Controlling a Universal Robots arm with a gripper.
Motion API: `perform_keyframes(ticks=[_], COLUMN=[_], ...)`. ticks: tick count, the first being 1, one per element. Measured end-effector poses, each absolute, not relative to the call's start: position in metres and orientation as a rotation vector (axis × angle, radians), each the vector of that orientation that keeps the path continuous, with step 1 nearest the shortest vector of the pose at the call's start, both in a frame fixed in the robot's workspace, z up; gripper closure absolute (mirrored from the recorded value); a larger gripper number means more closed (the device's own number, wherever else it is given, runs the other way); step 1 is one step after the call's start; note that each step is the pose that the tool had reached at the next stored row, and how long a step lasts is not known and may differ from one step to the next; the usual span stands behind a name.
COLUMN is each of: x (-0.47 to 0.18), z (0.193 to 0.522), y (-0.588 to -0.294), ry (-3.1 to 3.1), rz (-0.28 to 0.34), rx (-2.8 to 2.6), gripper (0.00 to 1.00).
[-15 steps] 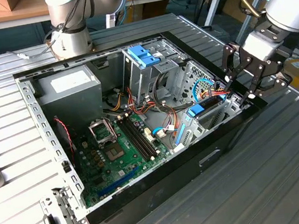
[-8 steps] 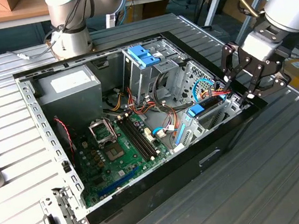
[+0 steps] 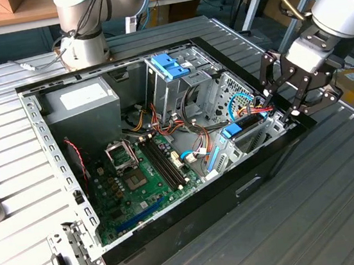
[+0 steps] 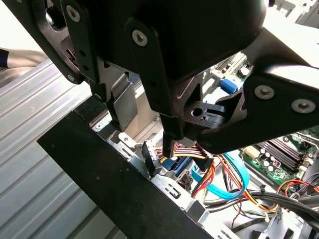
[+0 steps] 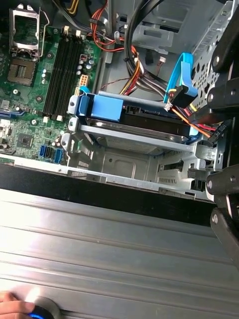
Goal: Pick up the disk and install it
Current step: 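Insert the first disk wire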
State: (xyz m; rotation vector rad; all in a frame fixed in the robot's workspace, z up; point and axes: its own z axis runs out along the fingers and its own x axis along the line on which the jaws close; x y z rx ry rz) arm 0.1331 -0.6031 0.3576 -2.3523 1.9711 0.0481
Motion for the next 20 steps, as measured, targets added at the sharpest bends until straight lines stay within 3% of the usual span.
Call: perform_keyframes(ticks=[11, 12, 15, 18, 20], x=[0.1331, 0.1331, 0.1330, 0.1330, 0.1330], z=[0.3553, 0.3553, 0.3552, 0.3553, 0.3551], y=[-0.6032, -0.6032, -0.6032, -0.6032, -0.6032], ry=[1.971, 1.971, 1.971, 1.971, 1.971], rz=[0.048, 0.048, 0.048, 0.048, 0.048], rx=[-2.352, -2.352, -2.352, -2.352, -2.352], gripper=[0.53, 0.60, 0.67, 0.83, 0.84])
